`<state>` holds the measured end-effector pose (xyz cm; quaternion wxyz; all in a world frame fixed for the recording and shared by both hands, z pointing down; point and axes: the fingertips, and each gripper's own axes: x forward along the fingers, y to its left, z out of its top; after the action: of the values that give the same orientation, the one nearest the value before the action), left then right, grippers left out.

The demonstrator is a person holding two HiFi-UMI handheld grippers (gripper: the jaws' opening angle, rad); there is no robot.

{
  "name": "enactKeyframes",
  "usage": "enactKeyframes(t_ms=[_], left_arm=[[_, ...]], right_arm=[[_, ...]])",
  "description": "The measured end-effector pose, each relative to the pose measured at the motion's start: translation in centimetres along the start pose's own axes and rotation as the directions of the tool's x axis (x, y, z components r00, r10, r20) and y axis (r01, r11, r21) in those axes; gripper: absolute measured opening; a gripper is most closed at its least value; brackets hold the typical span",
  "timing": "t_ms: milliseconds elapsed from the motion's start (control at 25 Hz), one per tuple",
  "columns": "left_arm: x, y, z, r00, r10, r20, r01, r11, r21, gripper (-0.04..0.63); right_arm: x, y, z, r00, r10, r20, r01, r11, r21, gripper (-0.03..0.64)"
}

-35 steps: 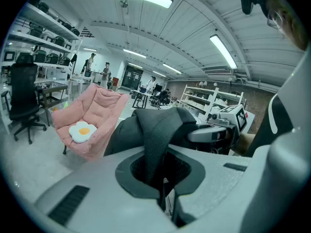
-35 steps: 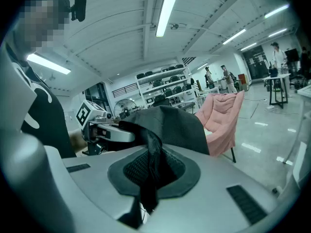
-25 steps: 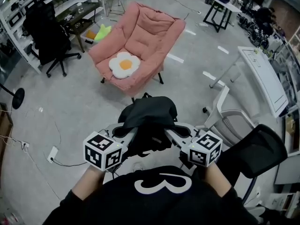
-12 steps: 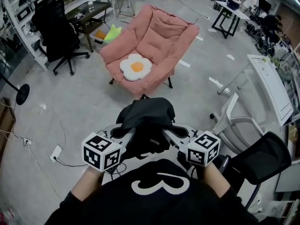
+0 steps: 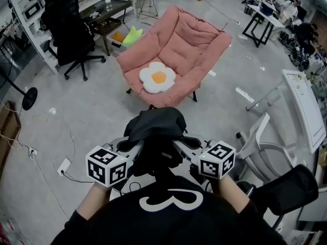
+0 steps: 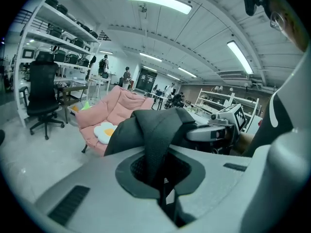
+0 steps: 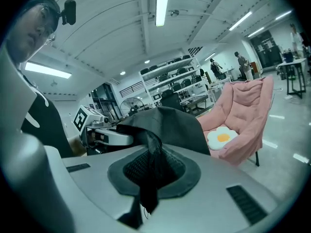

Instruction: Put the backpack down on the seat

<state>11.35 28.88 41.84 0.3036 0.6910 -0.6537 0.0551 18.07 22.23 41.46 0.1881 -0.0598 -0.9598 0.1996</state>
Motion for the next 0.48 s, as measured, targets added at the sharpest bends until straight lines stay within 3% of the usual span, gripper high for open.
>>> enactKeyframes(t_ms=[480], left_arm=[[8.2, 11.7, 7.5, 0.998, 0.047, -0.046, -0.051, 0.995, -0.084, 0.012]], right_arm=[[10.4, -11.3, 6.8, 0.996, 0.073, -0.041, -0.07, 0.995, 0.07, 0.031]])
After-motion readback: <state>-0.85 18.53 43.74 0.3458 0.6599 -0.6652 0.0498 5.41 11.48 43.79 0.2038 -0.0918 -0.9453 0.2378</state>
